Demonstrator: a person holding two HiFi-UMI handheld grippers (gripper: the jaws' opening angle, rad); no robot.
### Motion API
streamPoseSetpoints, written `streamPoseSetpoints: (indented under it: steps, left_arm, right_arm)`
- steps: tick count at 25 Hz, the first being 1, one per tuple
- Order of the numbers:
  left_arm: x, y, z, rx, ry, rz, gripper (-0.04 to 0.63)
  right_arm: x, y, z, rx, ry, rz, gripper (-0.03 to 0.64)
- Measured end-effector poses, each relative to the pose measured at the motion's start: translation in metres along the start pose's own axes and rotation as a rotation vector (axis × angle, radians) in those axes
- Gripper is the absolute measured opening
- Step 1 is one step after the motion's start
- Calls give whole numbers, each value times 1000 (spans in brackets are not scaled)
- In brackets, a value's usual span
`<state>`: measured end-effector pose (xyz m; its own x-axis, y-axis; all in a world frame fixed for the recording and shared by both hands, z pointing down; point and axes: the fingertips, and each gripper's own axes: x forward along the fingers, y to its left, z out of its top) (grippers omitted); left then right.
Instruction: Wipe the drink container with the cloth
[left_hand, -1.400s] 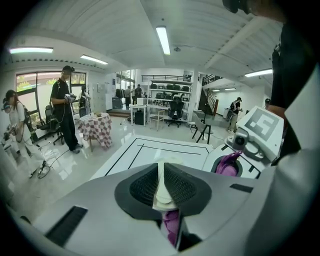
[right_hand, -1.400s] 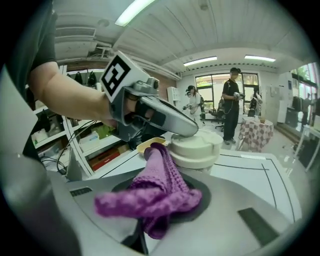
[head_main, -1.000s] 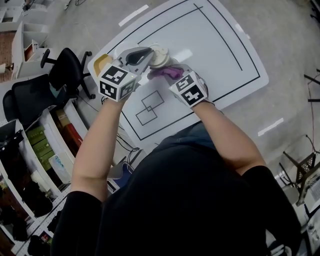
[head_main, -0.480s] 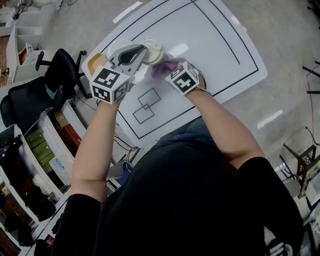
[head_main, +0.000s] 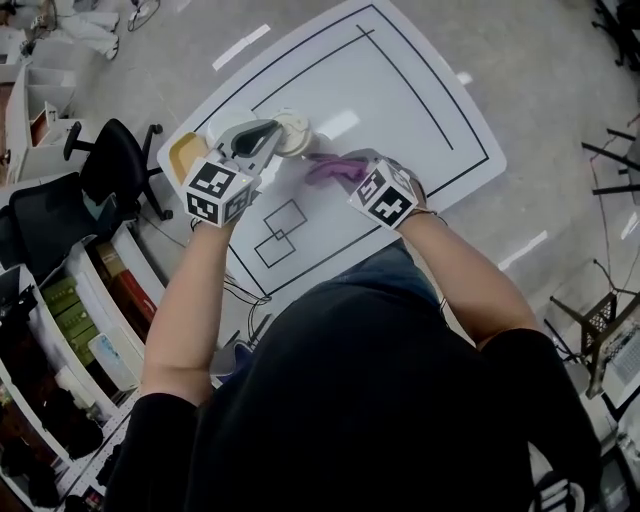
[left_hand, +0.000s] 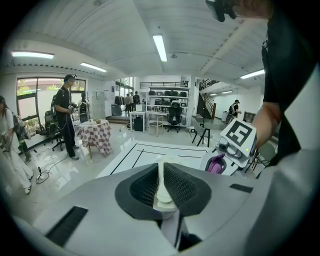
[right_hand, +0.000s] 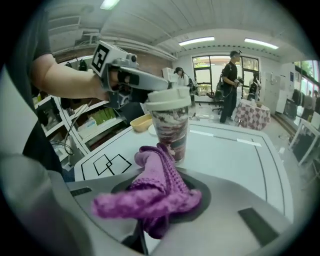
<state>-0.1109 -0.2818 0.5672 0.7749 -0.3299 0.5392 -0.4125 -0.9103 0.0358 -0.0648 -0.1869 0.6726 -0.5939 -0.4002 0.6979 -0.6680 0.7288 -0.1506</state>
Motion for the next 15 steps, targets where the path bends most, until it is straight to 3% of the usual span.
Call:
streamPoseSetpoints:
  steps: [6,10,15]
  left_arm:
    - [0,1,4,-11,-4,5,49]
    - [1,-1,9,-33,-2,17,49]
    - [5,1,8,-50,4,6,46]
  right_arm:
    - [-41,-13,62,-167,-114,29,77]
    - [-39,-27,86,-169,-152,22,77]
    - [-16,-45,79,-127,-127,18,77]
